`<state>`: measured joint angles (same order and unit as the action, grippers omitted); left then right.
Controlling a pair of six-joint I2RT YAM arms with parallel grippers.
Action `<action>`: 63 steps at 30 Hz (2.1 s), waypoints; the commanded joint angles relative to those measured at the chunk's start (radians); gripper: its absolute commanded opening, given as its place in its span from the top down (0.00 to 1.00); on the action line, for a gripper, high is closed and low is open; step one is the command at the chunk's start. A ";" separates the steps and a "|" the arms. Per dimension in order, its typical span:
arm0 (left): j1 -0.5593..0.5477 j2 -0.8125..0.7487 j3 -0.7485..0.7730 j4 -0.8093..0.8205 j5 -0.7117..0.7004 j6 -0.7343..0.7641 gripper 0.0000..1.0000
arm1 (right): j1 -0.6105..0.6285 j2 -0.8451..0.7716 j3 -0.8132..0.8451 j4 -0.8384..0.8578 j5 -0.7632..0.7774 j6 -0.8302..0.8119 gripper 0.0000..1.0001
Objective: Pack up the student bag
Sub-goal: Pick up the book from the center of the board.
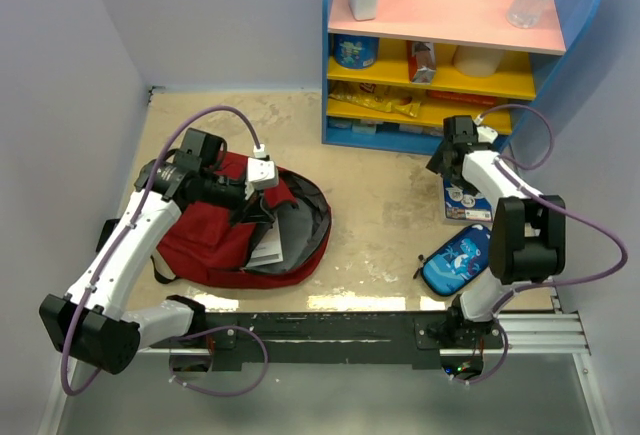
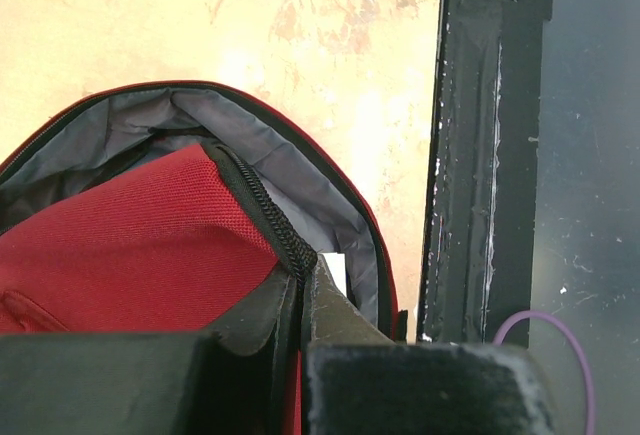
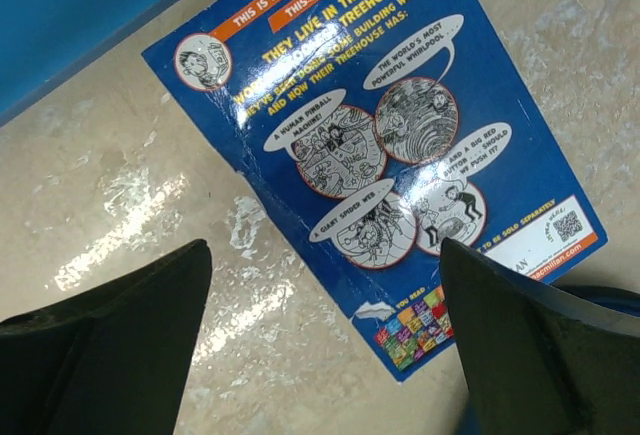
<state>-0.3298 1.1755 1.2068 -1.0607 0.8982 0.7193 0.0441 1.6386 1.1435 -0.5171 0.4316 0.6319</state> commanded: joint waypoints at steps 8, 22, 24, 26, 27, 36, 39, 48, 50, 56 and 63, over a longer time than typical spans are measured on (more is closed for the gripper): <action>-0.005 0.004 -0.012 0.056 0.051 0.032 1.00 | 0.080 0.153 0.130 -0.080 0.209 -0.077 0.09; -0.003 -0.007 -0.039 0.057 0.021 0.051 1.00 | 0.056 0.279 0.137 -0.066 0.227 -0.092 0.48; -0.002 -0.008 -0.039 0.056 0.016 0.051 1.00 | 0.051 0.280 0.118 -0.048 0.190 -0.090 0.67; 0.000 -0.007 -0.039 0.054 0.010 0.052 1.00 | 0.051 0.282 0.104 -0.025 0.167 -0.090 0.79; 0.000 -0.007 -0.039 0.054 0.008 0.054 1.00 | 0.051 0.283 0.092 -0.018 0.138 -0.092 0.91; 0.006 0.001 -0.033 0.057 -0.005 0.052 1.00 | 0.063 0.235 0.053 0.057 -0.016 -0.109 1.00; 0.008 0.007 -0.027 0.057 -0.004 0.048 1.00 | 0.124 0.161 0.051 0.091 -0.096 -0.109 1.00; 0.008 0.015 -0.007 0.056 -0.013 0.037 1.00 | 0.379 -0.037 0.119 0.095 -0.300 -0.025 1.00; 0.008 0.015 -0.007 0.054 -0.013 0.034 1.00 | 0.393 -0.117 0.102 0.124 -0.349 -0.009 1.00; 0.008 0.012 -0.006 0.057 -0.010 0.026 1.00 | 0.393 -0.320 -0.010 0.255 -0.540 0.054 1.00; 0.006 0.006 0.007 0.057 -0.007 0.014 1.00 | 0.392 -0.404 0.082 0.184 -0.564 0.059 1.00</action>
<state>-0.3279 1.1912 1.1694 -1.0321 0.8768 0.7425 0.4362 1.2800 1.1332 -0.3702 -0.0753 0.6685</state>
